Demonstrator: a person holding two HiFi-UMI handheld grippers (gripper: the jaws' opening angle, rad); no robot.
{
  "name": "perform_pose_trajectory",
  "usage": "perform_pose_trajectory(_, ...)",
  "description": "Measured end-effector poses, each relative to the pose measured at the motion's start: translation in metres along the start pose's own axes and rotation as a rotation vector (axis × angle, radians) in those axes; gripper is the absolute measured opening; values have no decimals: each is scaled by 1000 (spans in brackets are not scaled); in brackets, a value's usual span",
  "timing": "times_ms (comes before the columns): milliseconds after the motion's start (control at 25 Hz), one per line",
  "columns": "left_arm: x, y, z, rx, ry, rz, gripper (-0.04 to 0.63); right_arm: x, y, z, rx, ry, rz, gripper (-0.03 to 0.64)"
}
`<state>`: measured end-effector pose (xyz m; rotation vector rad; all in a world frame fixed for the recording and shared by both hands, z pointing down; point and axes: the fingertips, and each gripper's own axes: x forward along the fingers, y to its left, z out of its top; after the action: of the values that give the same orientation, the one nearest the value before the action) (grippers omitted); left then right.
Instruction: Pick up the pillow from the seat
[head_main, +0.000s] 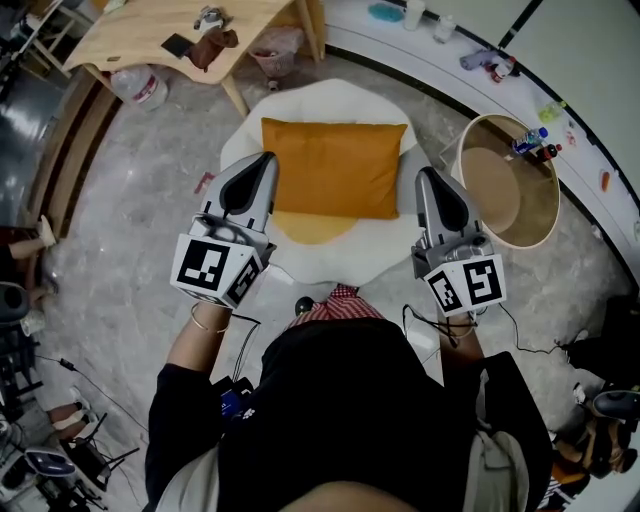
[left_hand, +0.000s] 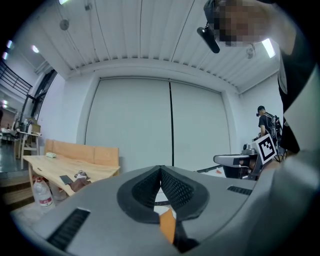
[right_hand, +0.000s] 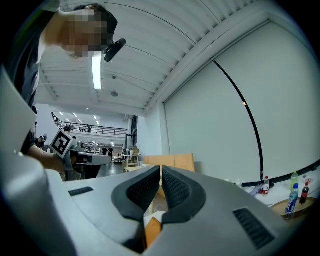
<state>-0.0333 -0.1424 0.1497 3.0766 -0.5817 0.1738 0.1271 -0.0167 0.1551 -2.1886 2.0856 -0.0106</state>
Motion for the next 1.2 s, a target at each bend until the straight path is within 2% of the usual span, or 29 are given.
perform_pose_trajectory(320, 15, 2, -20, -44, 14, 5, 9, 10, -23, -22, -5, 40, 2, 23)
perform_pose_trajectory(440, 24, 7, -26, -17, 12, 23, 9, 15, -31, -37, 4, 70, 11, 24)
perform_pose_trajectory(600, 38, 5, -32, -41, 10, 3, 9, 22, -39, -51, -2, 102, 14, 25)
perform_pose_trajectory(880, 60, 5, -41, -5, 19, 4, 9, 34, -51, -70, 7, 120, 10, 25)
perform_pose_trajectory(1200, 70, 18, -57, -23, 30, 8, 9, 50, -35, -95, 55, 153, 15, 25)
